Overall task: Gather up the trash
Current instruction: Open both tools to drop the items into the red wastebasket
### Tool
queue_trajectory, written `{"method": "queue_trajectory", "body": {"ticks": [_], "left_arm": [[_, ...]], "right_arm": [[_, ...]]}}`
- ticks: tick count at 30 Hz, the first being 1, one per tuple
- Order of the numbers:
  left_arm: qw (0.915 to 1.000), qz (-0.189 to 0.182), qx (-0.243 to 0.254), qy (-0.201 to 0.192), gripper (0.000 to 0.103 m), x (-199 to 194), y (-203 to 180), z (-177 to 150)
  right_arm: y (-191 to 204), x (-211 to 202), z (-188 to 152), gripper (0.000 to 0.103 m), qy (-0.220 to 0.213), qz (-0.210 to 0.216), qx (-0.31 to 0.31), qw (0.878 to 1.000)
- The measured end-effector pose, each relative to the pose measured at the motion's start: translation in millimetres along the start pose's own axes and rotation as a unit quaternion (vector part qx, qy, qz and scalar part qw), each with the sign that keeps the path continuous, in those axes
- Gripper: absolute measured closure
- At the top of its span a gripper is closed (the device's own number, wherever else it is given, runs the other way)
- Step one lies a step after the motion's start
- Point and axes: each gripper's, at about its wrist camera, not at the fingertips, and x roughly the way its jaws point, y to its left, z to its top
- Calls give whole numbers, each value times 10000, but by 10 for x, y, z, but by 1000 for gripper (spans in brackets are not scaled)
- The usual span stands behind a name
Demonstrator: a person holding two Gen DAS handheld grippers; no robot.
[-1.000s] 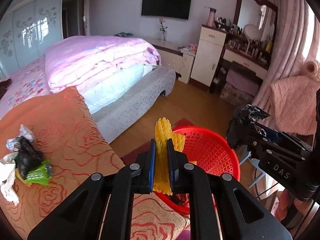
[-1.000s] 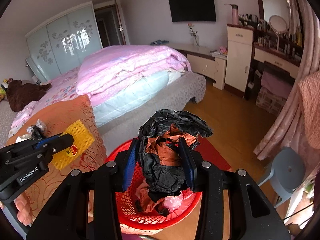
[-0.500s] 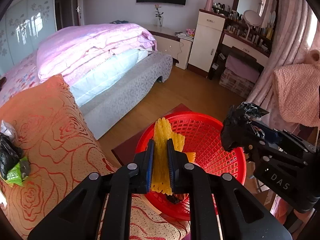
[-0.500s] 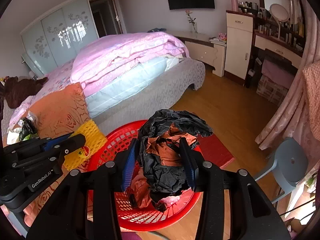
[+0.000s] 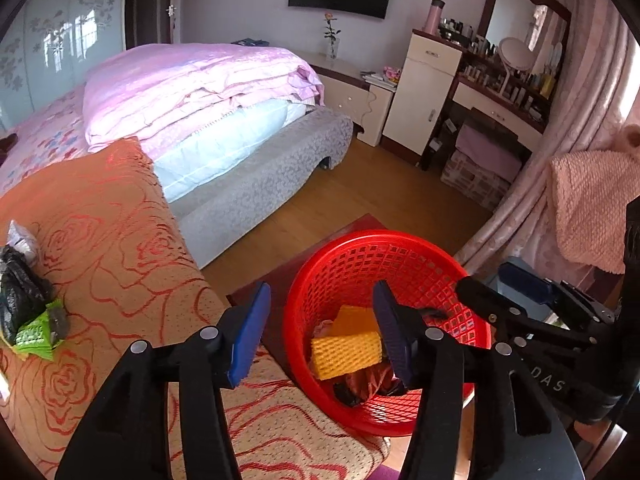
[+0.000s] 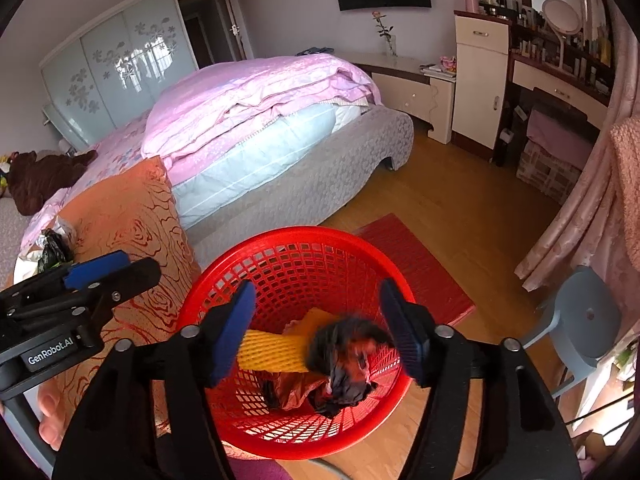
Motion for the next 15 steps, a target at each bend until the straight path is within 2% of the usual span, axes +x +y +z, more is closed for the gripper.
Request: {"method": "queue_trajectory", "body": {"ticks": [7,15], "left_arm": [[9997,134,-163,-118,49,-135,172,-64],[9981,368,-329,-373,48,-410,354,-110]], "right_arm": [[29,-68,-4,37,-124,-22,-20,9999],[128,-263,-2,37,-482,-90,-192,9986]]}}
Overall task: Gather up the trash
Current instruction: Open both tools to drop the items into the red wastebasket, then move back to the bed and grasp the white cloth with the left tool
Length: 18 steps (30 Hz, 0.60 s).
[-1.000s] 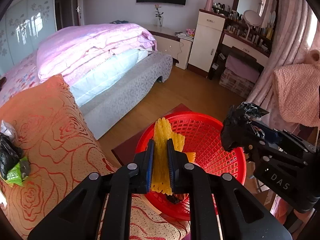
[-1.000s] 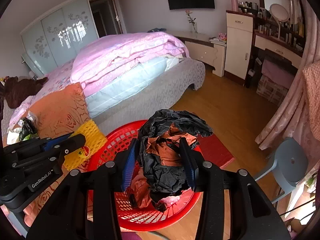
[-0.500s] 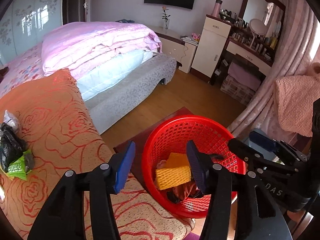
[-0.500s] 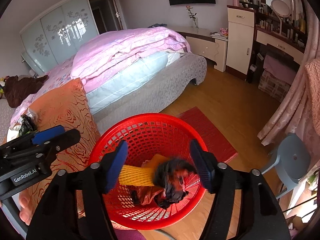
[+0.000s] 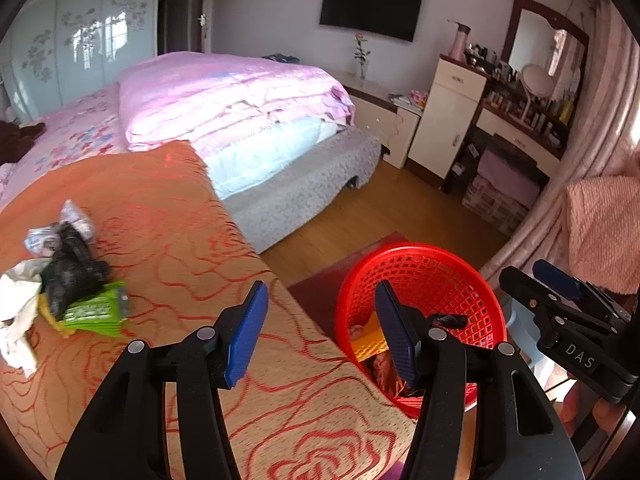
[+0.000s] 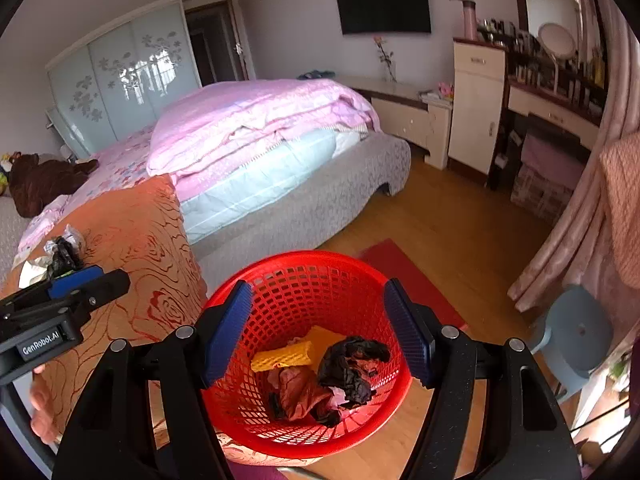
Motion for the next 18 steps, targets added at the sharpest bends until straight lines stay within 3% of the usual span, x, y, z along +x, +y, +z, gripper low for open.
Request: {"method": "queue_trajectory", "body": {"ticks": [8,18], "left_arm": [[9992,260,-242,-171,41,-237,267,1],[9934,646,-902,-300,41,-503,906,-118]], "right_arm": [[239,-187,4,37,-284,114,-328,9990],[463,-283,-19,37,-319,341,-500,9977]]}}
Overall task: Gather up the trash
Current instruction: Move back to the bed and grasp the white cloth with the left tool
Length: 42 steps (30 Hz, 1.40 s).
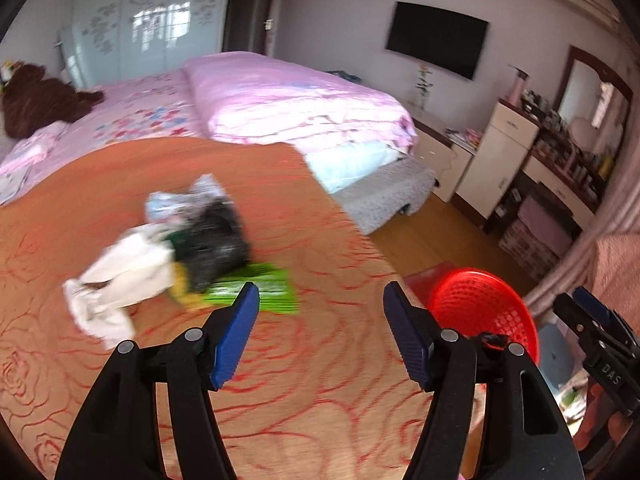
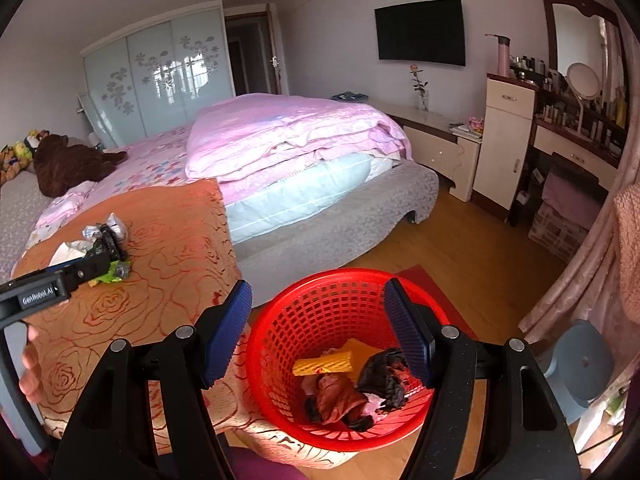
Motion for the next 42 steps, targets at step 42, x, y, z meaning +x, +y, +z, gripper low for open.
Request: {"method": "queue_trajectory", "body": {"ticks": [42], "left_arm": [[9928,1016,-623,84,74,-164,1344,-211]], "right_arm": [[518,157,-100,37,301,482,-349,9978]]}}
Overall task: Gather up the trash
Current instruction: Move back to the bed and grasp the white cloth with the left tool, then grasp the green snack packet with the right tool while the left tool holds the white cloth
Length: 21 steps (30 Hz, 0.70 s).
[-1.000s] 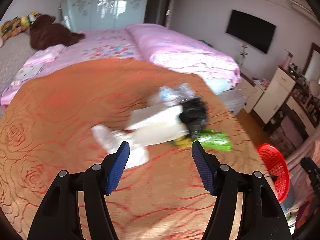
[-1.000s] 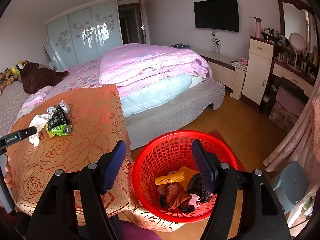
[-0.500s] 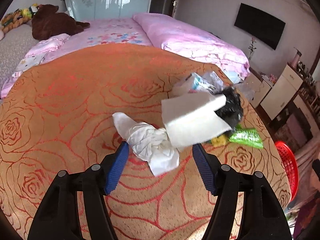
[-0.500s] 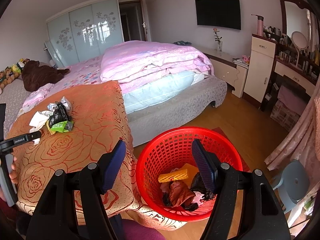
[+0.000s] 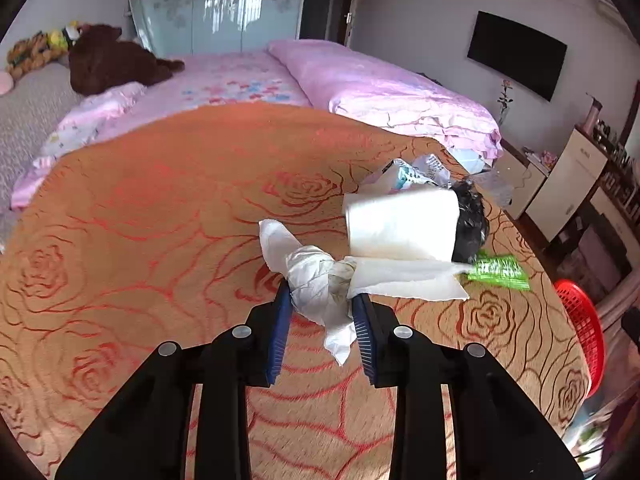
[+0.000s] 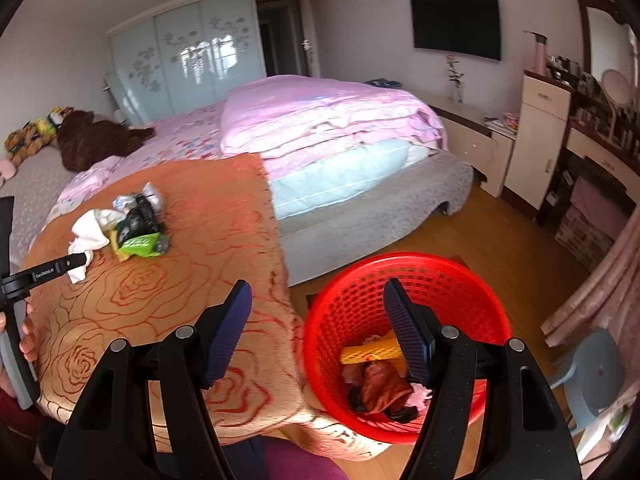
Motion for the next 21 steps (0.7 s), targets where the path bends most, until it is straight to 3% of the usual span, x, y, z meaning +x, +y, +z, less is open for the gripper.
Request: {"method": "queue_trajectory", "body": {"ticks": [8,21], "left_arm": [[9998,38,77,-157,74,-266,41,-132],[9999,-155,-47,7,74,-358,174,-316]], "right_arm": [[428,103,58,37,20,411,-412,9983],[1234,568,286,37,183,1102,-1011,9886]]}}
